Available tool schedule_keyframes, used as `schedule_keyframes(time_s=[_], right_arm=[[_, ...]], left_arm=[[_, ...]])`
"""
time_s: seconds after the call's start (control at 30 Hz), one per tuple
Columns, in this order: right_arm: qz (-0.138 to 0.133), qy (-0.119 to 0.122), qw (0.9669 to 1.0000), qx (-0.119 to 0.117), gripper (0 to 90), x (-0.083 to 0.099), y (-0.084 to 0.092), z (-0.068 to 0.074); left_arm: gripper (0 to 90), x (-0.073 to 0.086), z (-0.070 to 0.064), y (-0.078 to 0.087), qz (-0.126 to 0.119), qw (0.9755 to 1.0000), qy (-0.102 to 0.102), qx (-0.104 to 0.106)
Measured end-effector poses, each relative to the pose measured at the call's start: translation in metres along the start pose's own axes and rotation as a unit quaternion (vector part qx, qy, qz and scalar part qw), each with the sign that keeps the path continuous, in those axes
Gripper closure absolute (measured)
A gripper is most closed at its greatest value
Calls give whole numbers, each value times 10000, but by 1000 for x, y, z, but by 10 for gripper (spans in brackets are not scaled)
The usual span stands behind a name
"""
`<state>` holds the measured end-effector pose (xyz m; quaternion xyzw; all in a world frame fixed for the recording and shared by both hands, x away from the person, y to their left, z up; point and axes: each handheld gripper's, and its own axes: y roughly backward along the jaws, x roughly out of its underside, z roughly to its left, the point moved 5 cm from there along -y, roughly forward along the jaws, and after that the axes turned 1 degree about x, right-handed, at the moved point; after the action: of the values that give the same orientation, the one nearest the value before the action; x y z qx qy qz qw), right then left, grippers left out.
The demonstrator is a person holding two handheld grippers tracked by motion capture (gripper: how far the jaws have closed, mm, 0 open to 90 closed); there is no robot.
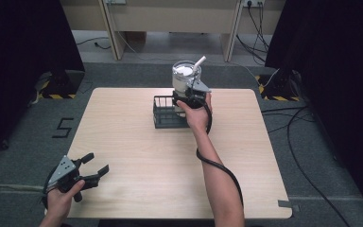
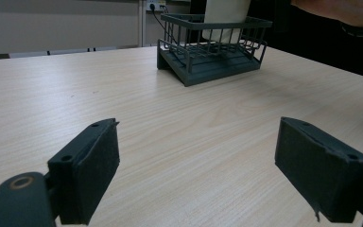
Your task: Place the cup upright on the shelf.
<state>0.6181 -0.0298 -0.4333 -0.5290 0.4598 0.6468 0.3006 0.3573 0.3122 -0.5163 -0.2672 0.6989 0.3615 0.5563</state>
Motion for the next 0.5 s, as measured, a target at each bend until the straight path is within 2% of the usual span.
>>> schedule_keyframes(time_s=[0.5], right_arm=[[118,19,9999,-9,113,12,-4,1]], left_arm=[[141,0,0,0,3,10000,-16,5]])
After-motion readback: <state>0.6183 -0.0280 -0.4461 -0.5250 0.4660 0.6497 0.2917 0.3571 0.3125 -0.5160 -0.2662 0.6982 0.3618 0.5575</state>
